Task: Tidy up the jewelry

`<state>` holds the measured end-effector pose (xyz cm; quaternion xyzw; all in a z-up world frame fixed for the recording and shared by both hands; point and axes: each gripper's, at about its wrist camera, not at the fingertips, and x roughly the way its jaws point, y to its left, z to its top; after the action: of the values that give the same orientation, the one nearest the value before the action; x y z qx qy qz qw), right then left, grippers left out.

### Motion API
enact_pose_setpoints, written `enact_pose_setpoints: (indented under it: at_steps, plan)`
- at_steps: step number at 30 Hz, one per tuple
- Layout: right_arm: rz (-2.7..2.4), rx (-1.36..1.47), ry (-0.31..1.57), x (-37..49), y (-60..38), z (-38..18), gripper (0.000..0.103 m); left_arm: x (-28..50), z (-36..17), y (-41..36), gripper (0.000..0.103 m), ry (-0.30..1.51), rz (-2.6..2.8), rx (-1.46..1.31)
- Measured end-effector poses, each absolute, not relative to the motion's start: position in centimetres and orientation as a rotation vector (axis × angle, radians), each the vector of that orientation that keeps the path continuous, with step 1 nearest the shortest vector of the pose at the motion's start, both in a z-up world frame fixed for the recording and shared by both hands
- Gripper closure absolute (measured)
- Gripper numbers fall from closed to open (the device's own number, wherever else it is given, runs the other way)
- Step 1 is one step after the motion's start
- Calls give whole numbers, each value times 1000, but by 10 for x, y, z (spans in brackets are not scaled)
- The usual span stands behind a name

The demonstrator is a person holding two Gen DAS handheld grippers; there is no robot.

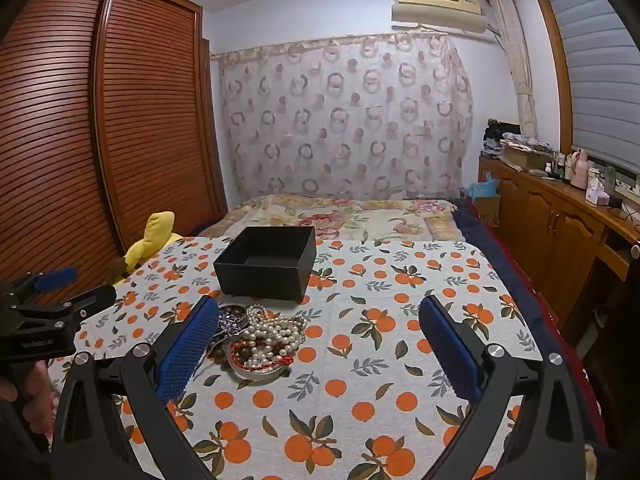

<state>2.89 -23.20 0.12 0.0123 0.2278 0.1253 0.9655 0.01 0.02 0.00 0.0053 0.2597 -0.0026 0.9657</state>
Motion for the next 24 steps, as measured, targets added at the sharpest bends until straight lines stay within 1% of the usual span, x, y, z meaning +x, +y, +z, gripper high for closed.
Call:
enact_pose_setpoints:
  at_steps: [24]
  plan:
    - [255, 29, 472, 30, -231, -2, 2, 0, 0, 0, 7, 519, -3, 14]
